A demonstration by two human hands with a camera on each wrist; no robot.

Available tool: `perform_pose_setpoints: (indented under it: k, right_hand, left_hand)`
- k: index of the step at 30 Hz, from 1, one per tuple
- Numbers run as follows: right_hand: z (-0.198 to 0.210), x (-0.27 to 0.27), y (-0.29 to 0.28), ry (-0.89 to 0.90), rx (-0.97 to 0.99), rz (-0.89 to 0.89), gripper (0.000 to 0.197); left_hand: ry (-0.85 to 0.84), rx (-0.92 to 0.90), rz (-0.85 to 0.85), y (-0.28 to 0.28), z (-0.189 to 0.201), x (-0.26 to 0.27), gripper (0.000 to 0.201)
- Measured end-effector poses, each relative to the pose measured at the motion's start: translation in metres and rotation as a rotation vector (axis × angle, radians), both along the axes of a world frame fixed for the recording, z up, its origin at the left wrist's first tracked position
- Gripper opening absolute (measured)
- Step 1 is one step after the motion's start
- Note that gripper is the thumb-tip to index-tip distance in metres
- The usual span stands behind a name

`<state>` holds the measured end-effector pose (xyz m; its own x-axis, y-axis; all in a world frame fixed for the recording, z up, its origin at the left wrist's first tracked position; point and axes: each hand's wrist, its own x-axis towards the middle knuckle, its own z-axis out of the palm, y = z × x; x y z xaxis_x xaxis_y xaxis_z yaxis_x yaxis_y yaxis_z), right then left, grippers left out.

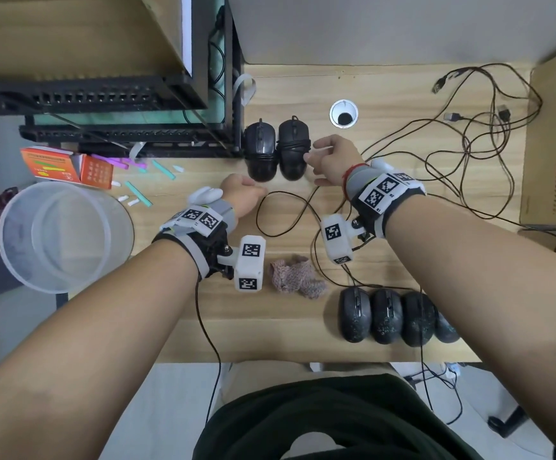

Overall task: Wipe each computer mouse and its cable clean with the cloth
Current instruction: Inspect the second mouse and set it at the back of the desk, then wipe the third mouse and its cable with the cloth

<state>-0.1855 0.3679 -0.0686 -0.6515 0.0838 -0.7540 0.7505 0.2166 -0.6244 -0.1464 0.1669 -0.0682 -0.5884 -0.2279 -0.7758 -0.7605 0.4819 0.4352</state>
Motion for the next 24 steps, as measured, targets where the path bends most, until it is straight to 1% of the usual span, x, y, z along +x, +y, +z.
perform_pose_setpoints:
  k: [5,6,8,10,11,12,15,17,20,22,24]
  right_hand:
    - [0.000,0.028,-0.005,-0.035,0.039,0.122,0.013]
    - [-0.001,0.034,-0.006,-0.033,0.059,0.153,0.011]
    - [-0.004,0.047,-0.009,-0.038,0.072,0.187,0.011]
    - [-0.007,0.061,-0.009,-0.044,0.054,0.208,0.009]
    - [-0.008,0.069,-0.007,-0.041,0.051,0.225,0.008]
    - [-0.008,0.074,-0.007,-0.040,0.058,0.241,0.008]
    - [-0.007,0.094,0.000,-0.034,0.061,0.252,0.007]
    - [-0.007,0.106,0.007,-0.037,0.052,0.255,0.007]
    - [-0.001,0.120,0.018,-0.032,0.025,0.305,0.011]
    - [0.007,0.134,0.026,-0.021,-0.008,0.380,0.014]
    - [0.017,0.149,0.032,-0.017,-0.061,0.470,0.020]
  left_hand:
    - [-0.039,-0.011,-0.041,0.005,-0.002,0.024,0.031]
    - [-0.069,-0.013,-0.052,0.006,-0.002,0.031,0.034]
    - [-0.152,0.000,-0.103,0.006,0.000,0.046,0.048]
    - [-0.230,0.013,-0.195,0.007,0.000,0.063,0.061]
    - [-0.257,0.022,-0.248,0.010,0.000,0.074,0.064]
    - [-0.275,0.035,-0.294,0.011,-0.001,0.081,0.064]
    - [-0.273,0.035,-0.455,0.022,-0.006,0.105,0.056]
    - [-0.266,0.037,-0.488,0.028,-0.007,0.116,0.045]
    - [-0.182,0.044,-0.355,0.033,-0.009,0.127,0.006]
    - [-0.103,0.062,-0.229,0.039,-0.004,0.134,0.017]
    - [-0.065,0.193,-0.056,0.047,0.007,0.137,0.015]
